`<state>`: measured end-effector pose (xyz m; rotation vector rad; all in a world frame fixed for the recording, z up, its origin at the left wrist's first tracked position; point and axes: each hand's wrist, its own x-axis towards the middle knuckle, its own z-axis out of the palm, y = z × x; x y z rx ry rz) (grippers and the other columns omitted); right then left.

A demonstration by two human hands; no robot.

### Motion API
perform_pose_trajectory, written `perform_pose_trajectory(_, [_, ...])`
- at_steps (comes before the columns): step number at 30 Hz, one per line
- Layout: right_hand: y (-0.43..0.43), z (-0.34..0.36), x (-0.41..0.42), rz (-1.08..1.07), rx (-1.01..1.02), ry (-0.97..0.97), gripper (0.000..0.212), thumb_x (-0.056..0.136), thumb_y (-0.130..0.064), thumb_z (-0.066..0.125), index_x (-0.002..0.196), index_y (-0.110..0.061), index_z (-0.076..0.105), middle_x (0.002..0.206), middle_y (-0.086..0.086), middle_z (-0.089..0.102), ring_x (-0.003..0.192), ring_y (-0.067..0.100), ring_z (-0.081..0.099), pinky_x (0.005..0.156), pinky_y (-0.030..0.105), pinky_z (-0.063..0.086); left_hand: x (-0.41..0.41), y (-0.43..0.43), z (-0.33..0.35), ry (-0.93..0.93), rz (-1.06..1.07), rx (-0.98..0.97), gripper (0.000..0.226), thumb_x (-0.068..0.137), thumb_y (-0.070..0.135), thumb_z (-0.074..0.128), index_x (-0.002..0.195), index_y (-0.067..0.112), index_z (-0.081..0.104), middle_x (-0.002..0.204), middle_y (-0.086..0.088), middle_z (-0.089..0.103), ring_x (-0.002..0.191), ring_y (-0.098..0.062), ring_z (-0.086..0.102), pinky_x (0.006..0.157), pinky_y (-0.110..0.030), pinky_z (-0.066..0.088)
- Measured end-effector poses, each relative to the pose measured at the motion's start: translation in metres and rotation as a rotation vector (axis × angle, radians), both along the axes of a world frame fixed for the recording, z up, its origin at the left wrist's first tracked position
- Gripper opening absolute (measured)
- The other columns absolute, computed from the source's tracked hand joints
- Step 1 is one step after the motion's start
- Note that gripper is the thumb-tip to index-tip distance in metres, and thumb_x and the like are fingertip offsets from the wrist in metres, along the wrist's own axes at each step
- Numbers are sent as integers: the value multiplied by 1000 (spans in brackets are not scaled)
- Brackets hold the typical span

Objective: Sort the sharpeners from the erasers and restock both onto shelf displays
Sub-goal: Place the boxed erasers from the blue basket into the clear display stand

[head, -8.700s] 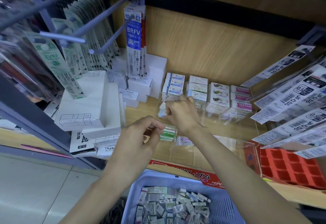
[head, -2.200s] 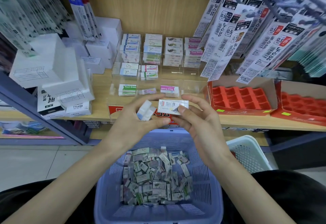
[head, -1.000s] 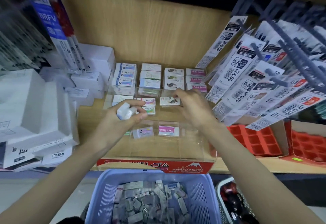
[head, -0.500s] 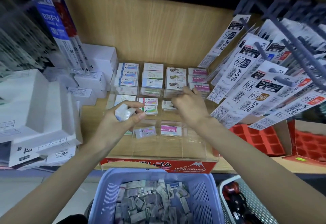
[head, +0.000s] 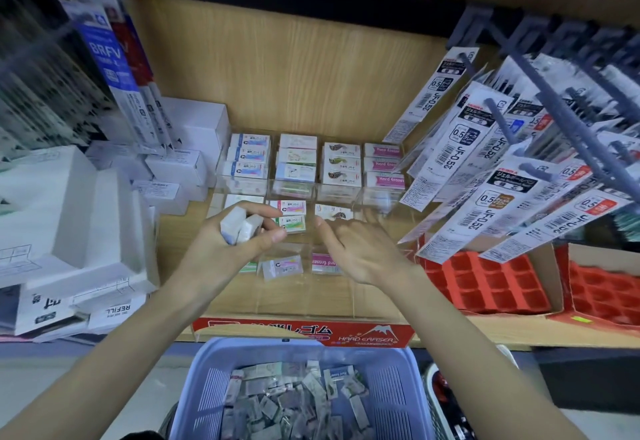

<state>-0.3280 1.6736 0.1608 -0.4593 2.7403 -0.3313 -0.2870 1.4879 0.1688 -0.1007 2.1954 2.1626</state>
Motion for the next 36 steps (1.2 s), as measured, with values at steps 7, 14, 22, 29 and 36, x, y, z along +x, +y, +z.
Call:
perform_pose_trajectory(7, [2, -5, -1, -26, -72, -21, 54, 101, -44, 10, 123, -22, 55, 104, 5, 64, 124, 24, 46, 117, 48, -1, -3, -12, -9, -68, -115, -27, 30, 77, 11, 71, 105, 14, 62, 98, -6, 67, 94, -15, 63, 79, -18, 48])
perform_pose_trajectory(14, [18, 24, 51, 20, -438, 140, 25, 95, -21, 52, 118, -19, 63, 118, -3, 65, 113, 14, 55, 98, 34, 41, 29, -6, -3, -126, -245, 174, 33, 85, 21, 60, 114, 5, 59, 121, -18, 60, 121, -23, 54, 107, -38, 36])
perform_pose_trajectory(22, [3, 21, 99, -181, -823, 72, 39, 79, -19, 75, 113, -28, 59, 102, -12, 65, 93, 0, 57, 80, 8, 41, 51, 27, 2, -237, -188, 619, 48, 59, 25, 87, 102, 12, 71, 102, -12, 69, 99, -22, 65, 84, -31, 55])
perform_pose_trajectory(29, [2, 10, 100, -288, -848, 124, 35, 88, -13, 64, 117, -30, 55, 99, -13, 66, 87, 1, 60, 79, 20, 49, 52, 31, 6, -197, -47, 424, 11, 76, 11, 61, 74, 16, 71, 95, -9, 73, 103, -23, 66, 95, -41, 49])
perform_pose_trajectory(36, [8, 4, 95, -284, -760, 222, 26, 87, -14, 66, 110, -24, 56, 100, -15, 60, 95, -13, 50, 81, 2, 35, 44, 34, -3, -204, 16, 254, 25, 73, 24, 66, 92, 9, 71, 96, -8, 74, 98, -22, 68, 85, -34, 53])
